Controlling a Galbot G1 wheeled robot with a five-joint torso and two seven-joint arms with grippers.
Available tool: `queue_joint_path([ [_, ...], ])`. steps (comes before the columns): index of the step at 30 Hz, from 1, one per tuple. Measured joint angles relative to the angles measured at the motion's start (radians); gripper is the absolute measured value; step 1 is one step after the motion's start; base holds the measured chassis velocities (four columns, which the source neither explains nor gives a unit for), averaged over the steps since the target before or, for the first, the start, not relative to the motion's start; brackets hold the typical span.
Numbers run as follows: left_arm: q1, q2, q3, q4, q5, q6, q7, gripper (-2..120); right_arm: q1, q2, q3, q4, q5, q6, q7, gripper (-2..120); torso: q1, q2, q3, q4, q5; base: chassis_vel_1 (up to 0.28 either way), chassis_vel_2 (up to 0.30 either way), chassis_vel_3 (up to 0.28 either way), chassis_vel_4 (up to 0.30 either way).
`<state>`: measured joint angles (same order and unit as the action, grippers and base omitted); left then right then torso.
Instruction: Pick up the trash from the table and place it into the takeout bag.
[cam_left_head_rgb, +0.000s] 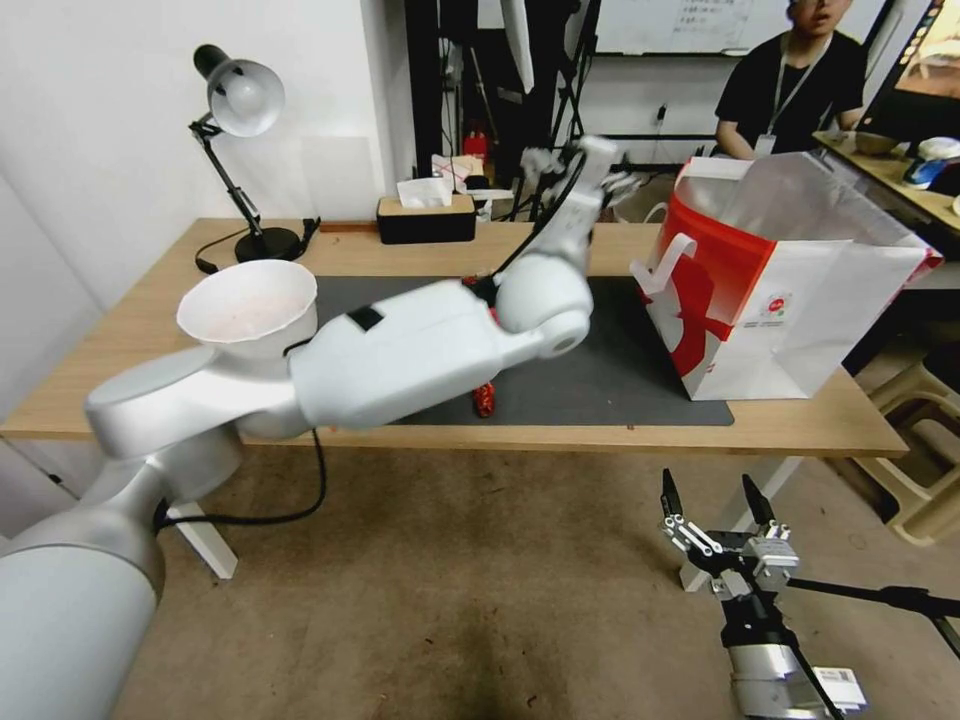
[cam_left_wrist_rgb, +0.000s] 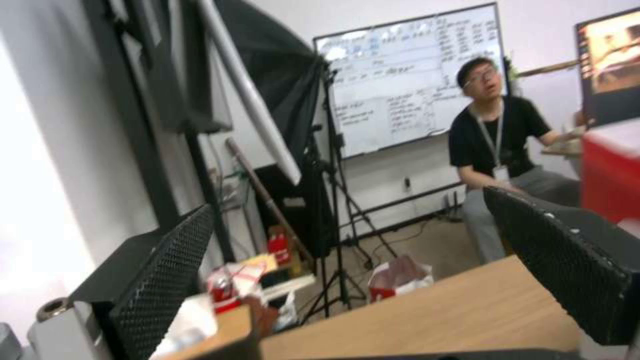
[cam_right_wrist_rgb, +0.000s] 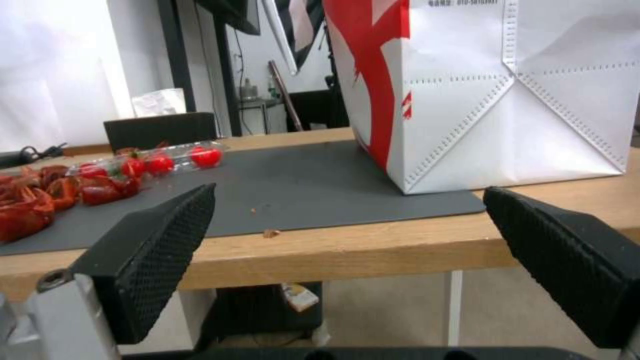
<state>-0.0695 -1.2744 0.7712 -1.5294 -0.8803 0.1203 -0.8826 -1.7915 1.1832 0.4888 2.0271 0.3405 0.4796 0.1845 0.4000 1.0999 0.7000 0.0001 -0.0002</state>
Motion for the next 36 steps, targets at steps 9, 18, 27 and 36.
queue_joint_path([
  [9,0.164,0.132,-0.081,-0.142,0.055,-0.011,0.009,100,-0.001,-0.012,0.0,-0.002,0.006,0.0,-0.002,100,0.0,0.0,0.0,-0.0003,0.0,0.0,0.0,0.0,0.0],
  [18,0.396,0.281,-0.204,-0.259,0.148,-0.064,0.055,100,0.001,-0.019,-0.009,0.005,0.005,0.0,-0.003,100,0.0,0.0,0.0,-0.0001,0.0001,0.0,0.0,0.0,0.0],
  [27,0.564,0.352,-0.291,-0.309,0.206,-0.111,0.102,100,0.008,-0.022,-0.016,0.008,0.001,-0.005,-0.003,100,0.0,0.0,0.0,0.0004,-0.0001,0.0,0.0,0.0,0.0],
  [36,0.801,0.389,-0.493,-0.379,0.267,-0.159,0.188,100,0.014,-0.027,-0.022,0.007,0.001,-0.009,-0.004,100,0.0,0.0,0.0,-0.0001,0.0002,0.0,0.0,0.0,0.0],
])
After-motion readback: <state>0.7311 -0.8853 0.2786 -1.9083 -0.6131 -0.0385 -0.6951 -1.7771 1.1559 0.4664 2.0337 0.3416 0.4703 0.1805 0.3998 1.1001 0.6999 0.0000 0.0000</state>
